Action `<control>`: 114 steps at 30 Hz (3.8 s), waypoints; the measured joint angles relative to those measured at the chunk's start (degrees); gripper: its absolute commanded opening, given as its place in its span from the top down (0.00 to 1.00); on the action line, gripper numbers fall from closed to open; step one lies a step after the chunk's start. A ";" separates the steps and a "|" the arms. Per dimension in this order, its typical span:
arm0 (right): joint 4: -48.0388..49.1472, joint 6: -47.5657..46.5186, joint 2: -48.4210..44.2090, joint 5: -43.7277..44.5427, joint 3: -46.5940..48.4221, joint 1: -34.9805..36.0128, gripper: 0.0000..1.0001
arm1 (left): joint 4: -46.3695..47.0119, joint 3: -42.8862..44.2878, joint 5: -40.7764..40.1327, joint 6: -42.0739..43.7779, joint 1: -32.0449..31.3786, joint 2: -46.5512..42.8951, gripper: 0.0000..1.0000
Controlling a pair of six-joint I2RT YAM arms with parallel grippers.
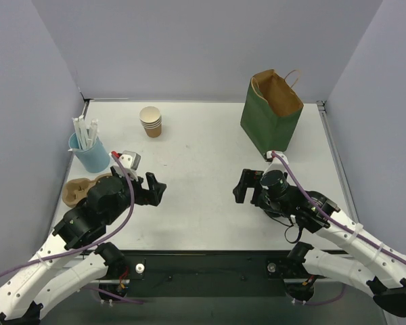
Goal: Pack the takeout coffee
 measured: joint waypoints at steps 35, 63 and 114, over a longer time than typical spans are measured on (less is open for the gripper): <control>8.22 -12.26 0.68 -16.35 -2.54 0.94 0.09 | -0.04 60.17 10.23 17.38 26.10 76.74 0.41; 10.47 -15.17 2.82 -16.48 -1.55 1.18 0.09 | -0.83 67.80 9.03 21.59 27.36 88.52 0.62; 10.58 -13.84 2.64 -16.33 -1.27 1.20 0.10 | -18.53 81.94 -28.28 23.37 20.26 93.53 1.00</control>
